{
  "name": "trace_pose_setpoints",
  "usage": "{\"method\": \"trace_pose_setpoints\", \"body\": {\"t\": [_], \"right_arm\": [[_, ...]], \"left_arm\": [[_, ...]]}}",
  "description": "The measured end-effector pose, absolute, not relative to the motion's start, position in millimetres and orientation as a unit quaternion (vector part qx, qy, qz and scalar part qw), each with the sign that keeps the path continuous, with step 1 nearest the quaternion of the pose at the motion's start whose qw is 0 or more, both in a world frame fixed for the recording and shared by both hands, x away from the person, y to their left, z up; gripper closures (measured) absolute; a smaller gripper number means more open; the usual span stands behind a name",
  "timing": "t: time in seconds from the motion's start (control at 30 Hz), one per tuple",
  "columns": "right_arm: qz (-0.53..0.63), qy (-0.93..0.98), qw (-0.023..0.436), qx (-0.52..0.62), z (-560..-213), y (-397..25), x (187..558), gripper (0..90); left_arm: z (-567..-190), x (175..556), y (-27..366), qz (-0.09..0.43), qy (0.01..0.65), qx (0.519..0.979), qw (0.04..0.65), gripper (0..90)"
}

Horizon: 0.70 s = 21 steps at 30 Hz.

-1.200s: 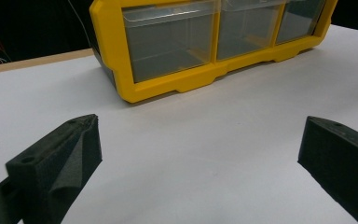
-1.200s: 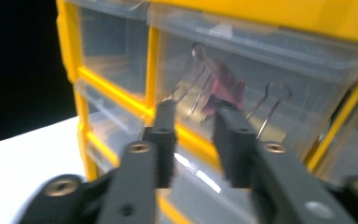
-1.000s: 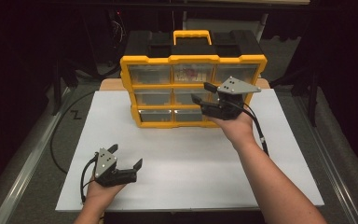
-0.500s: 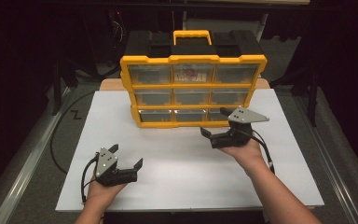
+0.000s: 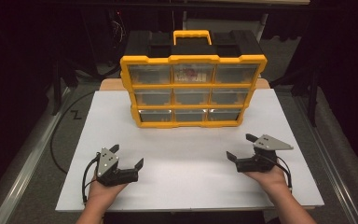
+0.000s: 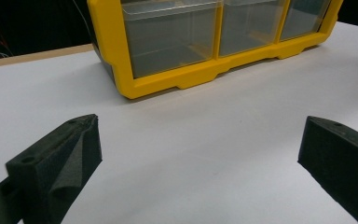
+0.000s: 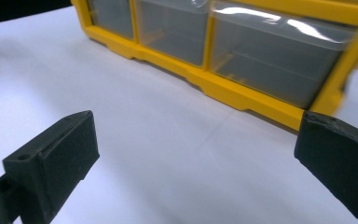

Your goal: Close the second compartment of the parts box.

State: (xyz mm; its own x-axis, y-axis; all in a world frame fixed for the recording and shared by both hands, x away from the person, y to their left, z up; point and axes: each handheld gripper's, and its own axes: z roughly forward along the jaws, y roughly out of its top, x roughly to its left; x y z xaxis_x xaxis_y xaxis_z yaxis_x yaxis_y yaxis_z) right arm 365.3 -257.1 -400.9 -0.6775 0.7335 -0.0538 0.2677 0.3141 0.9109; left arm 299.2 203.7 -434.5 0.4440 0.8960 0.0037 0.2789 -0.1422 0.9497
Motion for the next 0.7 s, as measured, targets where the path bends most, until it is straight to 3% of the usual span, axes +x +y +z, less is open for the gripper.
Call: {"method": "trace_pose_setpoints", "body": {"t": [0.13, 0.7], "right_arm": [[0.51, 0.756, 0.233, 0.338, -408, -272, 355, 0.8], [0.492, 0.773, 0.233, 0.325, -414, -258, 357, 0.8]], "left_arm": [[-434, 300, 201, 0.312, 0.428, 0.688, 0.496, 0.2], [-435, 295, 201, 0.307, 0.434, 0.694, 0.486, 0.3]]}}
